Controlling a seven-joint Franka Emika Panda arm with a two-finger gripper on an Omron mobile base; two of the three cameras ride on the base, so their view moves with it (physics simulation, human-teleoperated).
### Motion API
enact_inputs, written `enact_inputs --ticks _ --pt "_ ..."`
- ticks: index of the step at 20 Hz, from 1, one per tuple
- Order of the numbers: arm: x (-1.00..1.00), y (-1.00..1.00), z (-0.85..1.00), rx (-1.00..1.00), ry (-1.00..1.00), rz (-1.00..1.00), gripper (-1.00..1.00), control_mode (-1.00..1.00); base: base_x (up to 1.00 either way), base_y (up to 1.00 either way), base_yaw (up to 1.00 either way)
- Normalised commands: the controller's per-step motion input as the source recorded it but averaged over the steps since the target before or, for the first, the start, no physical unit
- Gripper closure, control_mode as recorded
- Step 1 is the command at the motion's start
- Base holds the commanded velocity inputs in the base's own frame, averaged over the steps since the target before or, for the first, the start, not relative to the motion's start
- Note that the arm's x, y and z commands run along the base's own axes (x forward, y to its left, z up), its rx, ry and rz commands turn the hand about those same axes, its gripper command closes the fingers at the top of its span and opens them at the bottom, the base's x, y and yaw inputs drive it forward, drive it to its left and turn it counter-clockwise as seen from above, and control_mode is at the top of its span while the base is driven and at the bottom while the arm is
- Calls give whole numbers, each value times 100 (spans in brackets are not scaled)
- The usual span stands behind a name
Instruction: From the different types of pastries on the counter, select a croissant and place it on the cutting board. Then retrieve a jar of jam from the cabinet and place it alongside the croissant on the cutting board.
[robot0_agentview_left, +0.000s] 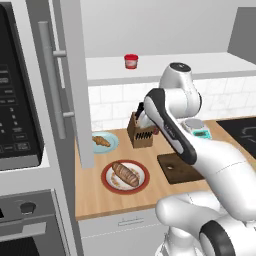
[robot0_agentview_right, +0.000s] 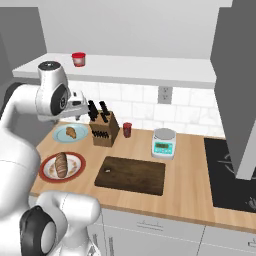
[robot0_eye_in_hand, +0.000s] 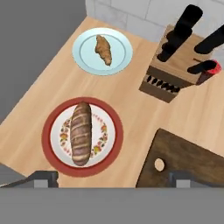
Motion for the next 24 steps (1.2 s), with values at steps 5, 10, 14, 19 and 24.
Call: enact_inputs --ticks 5,10,14,19,24 --pt "30 54 -29 0 -12 12 -100 -100 0 0 0" --pt "99 68 -35 3 0 0 -100 -100 0 0 0" --pt "92 42 -18 -2 11 -1 -100 -100 0 0 0" --pt "51 38 -6 -3 4 -2 -100 -100 0 0 0" --pt "53 12 -69 -1 -1 -1 -100 -100 0 0 0"
